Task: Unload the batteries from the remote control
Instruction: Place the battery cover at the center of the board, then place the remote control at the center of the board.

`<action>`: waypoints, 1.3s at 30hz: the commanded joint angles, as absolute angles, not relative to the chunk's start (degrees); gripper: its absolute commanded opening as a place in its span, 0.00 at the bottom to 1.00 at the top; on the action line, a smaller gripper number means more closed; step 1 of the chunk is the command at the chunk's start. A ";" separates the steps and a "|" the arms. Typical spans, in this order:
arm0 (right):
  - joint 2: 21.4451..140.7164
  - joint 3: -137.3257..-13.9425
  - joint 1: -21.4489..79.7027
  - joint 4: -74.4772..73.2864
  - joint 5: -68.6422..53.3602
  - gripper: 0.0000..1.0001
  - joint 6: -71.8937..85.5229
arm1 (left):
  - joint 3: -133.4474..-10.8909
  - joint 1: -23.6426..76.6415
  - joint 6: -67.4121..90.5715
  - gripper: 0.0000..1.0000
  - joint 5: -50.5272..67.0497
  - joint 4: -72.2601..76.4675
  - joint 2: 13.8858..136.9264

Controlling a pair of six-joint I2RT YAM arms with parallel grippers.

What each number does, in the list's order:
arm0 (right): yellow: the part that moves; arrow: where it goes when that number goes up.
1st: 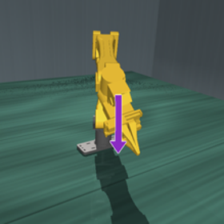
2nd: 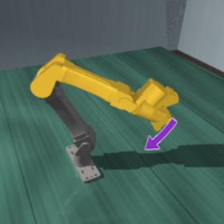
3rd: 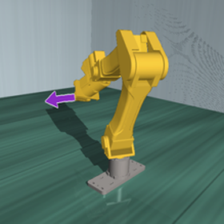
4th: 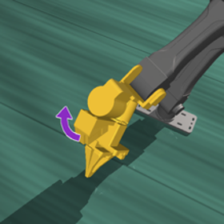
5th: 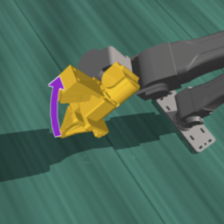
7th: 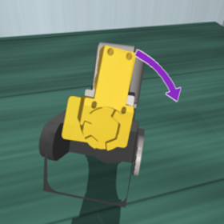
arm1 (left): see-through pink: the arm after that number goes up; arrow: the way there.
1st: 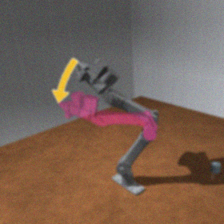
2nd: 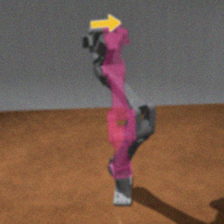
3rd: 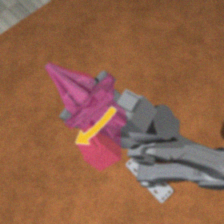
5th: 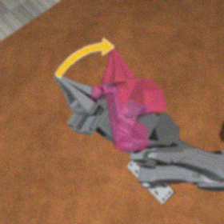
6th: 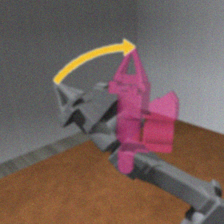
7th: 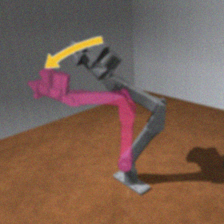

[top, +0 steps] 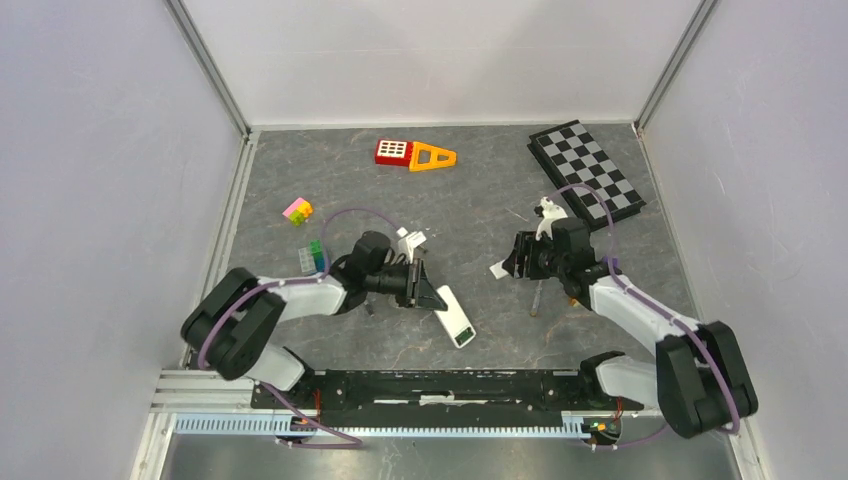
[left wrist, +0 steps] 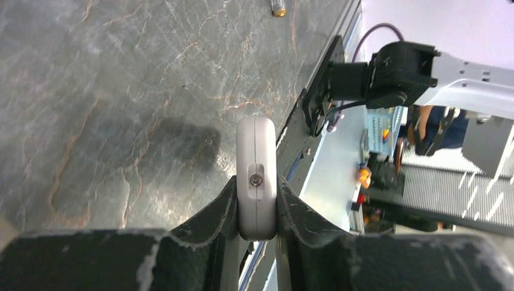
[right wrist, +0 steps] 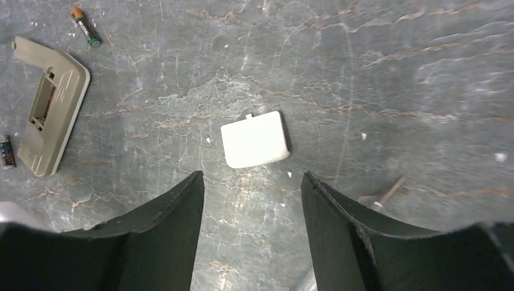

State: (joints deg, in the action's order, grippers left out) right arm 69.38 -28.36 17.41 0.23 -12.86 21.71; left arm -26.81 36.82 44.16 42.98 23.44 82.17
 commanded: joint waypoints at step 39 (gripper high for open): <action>71.19 -28.51 38.41 -23.75 20.45 0.47 32.23 | -56.01 38.08 19.86 1.00 18.71 -13.54 88.15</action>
